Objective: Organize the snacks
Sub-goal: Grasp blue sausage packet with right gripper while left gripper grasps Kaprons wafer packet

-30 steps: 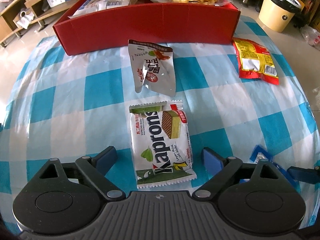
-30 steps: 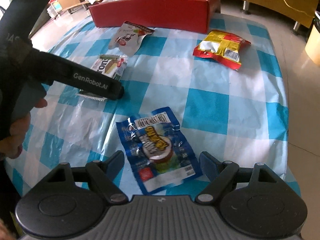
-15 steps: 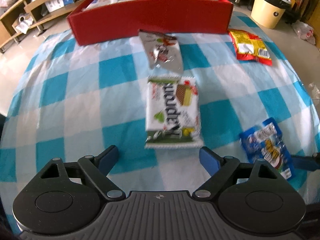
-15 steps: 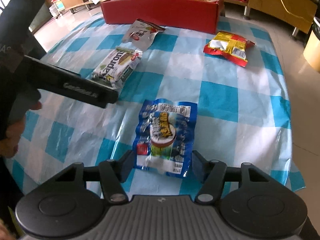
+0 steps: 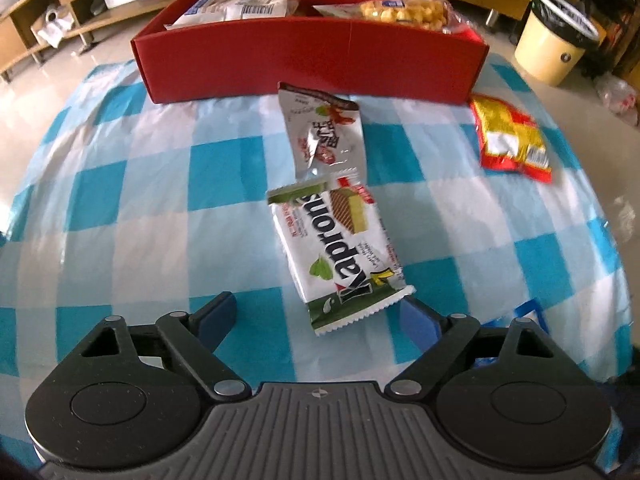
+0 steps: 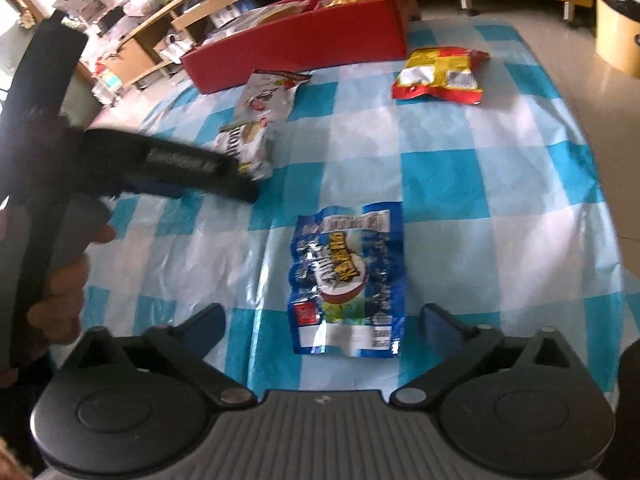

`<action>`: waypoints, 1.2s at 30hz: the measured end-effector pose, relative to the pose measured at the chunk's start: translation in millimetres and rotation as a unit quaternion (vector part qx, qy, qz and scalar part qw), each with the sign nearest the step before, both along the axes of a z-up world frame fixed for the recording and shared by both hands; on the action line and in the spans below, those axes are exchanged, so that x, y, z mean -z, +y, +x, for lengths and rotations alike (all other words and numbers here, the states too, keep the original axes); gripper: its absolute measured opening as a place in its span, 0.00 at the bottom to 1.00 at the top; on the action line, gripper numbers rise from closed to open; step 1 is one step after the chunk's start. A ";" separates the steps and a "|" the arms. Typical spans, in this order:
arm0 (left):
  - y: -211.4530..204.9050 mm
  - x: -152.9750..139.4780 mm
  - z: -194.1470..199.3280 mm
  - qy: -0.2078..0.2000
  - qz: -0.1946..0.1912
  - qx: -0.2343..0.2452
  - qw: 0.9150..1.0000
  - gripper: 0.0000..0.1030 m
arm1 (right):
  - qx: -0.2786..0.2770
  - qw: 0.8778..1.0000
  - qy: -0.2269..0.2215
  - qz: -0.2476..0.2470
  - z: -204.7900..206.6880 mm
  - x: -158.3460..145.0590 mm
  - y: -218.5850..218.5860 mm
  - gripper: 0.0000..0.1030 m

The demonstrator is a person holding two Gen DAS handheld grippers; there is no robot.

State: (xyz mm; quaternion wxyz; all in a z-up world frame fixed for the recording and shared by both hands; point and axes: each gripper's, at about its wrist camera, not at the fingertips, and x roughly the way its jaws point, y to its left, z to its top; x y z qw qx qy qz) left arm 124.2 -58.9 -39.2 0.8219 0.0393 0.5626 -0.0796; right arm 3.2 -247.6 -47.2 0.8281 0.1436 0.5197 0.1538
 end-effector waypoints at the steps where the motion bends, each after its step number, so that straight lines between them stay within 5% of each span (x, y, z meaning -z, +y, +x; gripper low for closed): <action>1: 3.3 -0.7 0.0 0.005 -0.011 -0.004 1.000 0.90 | -0.002 1.000 -0.001 -0.001 -0.1 -0.1 0.5 0.98; 8: 36.0 -3.3 -2.1 0.027 -0.063 -0.076 0.995 0.91 | 0.002 1.000 0.001 -0.002 0.6 -0.1 0.5 0.98; 10: 34.8 -5.2 2.4 0.028 -0.061 -0.086 0.994 0.91 | 0.009 1.000 -0.007 -0.003 0.1 -0.8 -0.6 0.89; 21: -28.4 12.9 21.7 0.001 0.048 -0.083 0.995 0.97 | 0.005 0.999 -0.046 -0.029 5.3 -2.0 -1.6 0.79; 24: -26.1 12.3 17.9 -0.003 0.042 -0.087 0.995 0.94 | 0.002 0.998 -0.054 -0.037 5.4 -1.8 -0.7 0.73; 28: -22.0 6.7 9.1 -0.007 0.047 -0.073 0.996 0.78 | -0.003 0.994 -0.078 -0.079 1.3 -3.5 1.7 0.46; 36: 0.3 1.2 -31.6 -0.004 0.051 -0.025 0.998 0.71 | 0.006 0.996 -0.073 -0.052 -1.8 -3.3 -8.0 0.42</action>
